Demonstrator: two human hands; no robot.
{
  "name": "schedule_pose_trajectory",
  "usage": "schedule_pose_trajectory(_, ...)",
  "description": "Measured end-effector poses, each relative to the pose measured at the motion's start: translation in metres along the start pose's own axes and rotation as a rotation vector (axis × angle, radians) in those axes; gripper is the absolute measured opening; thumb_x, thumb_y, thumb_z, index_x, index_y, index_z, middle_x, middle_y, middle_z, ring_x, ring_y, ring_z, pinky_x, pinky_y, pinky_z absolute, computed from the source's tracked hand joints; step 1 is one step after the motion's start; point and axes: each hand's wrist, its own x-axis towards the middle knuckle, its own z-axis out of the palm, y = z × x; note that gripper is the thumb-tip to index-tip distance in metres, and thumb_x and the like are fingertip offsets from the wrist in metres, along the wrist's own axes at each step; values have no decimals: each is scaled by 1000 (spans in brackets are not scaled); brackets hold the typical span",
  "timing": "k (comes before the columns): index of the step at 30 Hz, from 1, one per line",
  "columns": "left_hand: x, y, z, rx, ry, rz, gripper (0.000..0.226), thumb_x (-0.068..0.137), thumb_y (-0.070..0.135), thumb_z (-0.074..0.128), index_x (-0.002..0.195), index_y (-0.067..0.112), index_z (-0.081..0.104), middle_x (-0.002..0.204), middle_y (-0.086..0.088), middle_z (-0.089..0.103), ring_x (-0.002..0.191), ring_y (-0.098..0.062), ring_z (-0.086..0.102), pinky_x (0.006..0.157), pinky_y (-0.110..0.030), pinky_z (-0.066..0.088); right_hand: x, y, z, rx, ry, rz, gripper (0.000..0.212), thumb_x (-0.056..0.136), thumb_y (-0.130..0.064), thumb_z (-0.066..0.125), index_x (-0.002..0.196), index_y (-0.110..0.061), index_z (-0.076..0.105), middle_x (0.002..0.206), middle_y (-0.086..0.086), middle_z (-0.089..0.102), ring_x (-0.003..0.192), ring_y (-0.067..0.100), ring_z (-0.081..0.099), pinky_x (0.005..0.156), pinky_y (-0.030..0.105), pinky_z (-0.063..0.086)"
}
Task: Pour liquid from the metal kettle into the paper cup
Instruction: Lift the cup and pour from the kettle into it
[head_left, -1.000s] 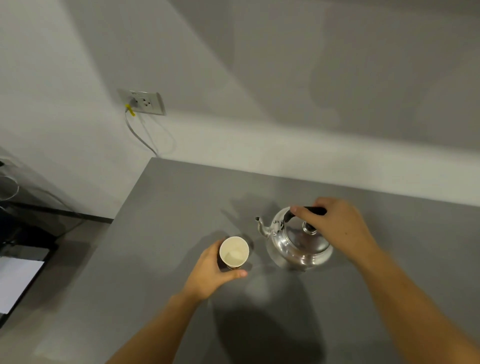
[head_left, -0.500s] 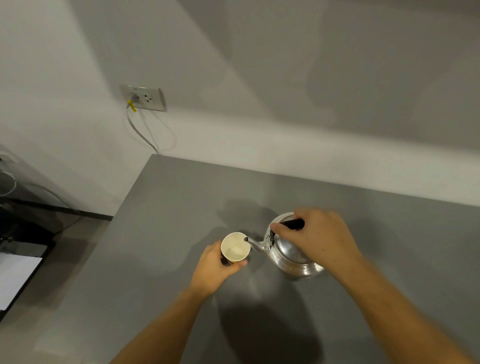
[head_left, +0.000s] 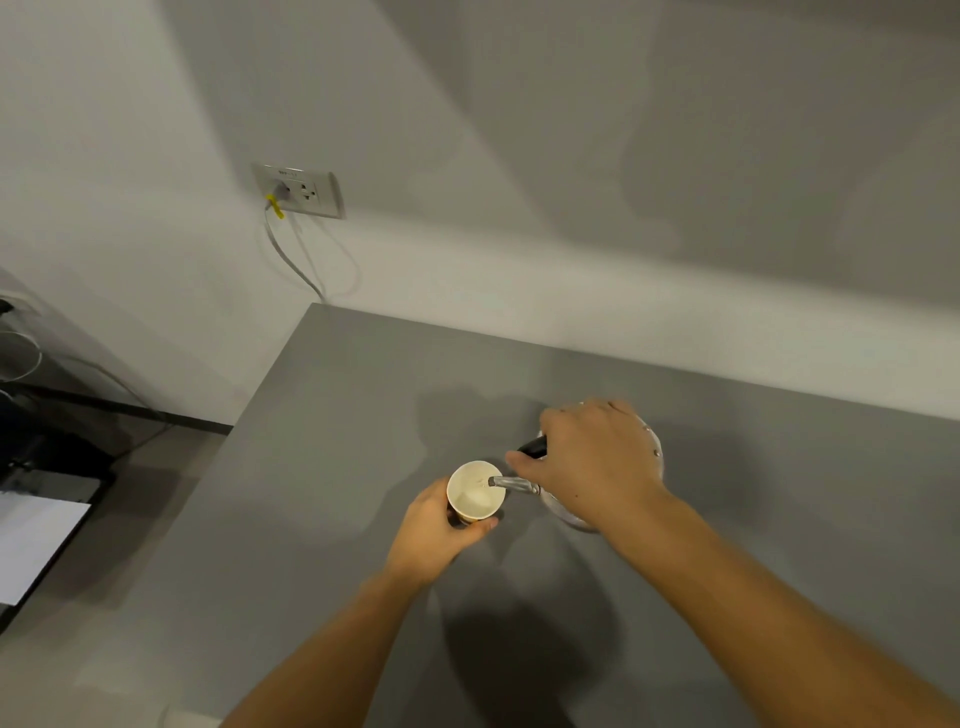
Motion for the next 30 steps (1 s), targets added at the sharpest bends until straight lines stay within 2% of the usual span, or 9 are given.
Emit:
schedule_pose_trajectory(3,0,1,0,-15,-2,-5,50,70,46,90,114,47,68,104,25,74,94,-3,73,77,-10,53,4,-5,-3,-31,-33,-25,50,85,-68,50,69,-20,56,74,1,65,67,23,42,70,34,28)
schedule_pose_trajectory(6,0,2,0,-20,-3,-6,50,68,48,90,112,50,66,105,27,72,95,-2,72,75,-8,53,8,-7,-4,-54,-46,-46,49,86,-66,51,70,-21,56,72,0,62,67,22,42,70,34,25)
schedule_pose_trajectory(10,-1,1,0,-13,-4,-7,53,68,47,91,115,45,67,104,28,73,95,0,72,74,-8,52,12,-10,-5,-72,-52,-68,47,86,-65,53,69,-21,54,75,1,66,68,21,42,71,34,26)
schedule_pose_trajectory(13,0,1,0,-7,1,-10,55,68,46,91,118,40,69,102,24,74,95,0,73,73,-8,52,13,-12,-5,-58,-69,-74,46,86,-63,54,70,-20,53,78,2,67,70,22,43,75,36,32)
schedule_pose_trajectory(18,0,2,0,-10,-4,-2,49,69,45,91,110,52,65,104,16,76,95,-5,73,77,-18,58,16,-14,-6,-79,-60,-99,42,86,-58,55,67,-20,51,76,2,65,69,23,43,74,37,31)
schedule_pose_trajectory(21,0,2,0,-10,-4,5,49,68,45,91,109,52,65,105,16,76,95,-5,74,79,-19,59,18,-15,-6,-101,-64,-119,49,85,-56,56,56,-20,38,66,1,53,67,23,42,72,37,27)
schedule_pose_trajectory(27,0,0,1,10,-4,-4,54,70,42,91,119,35,70,104,14,76,95,-5,73,79,-19,57,19,-15,-4,-108,-67,-138,53,84,-57,56,54,-20,32,61,1,44,66,23,41,77,38,35)
schedule_pose_trajectory(30,0,1,1,17,-1,-9,55,72,40,92,121,32,69,104,14,76,95,-5,73,76,-12,55,19,-16,-4,-108,-53,-155,56,84,-56,58,52,-21,27,66,3,55,67,24,39,79,38,35)
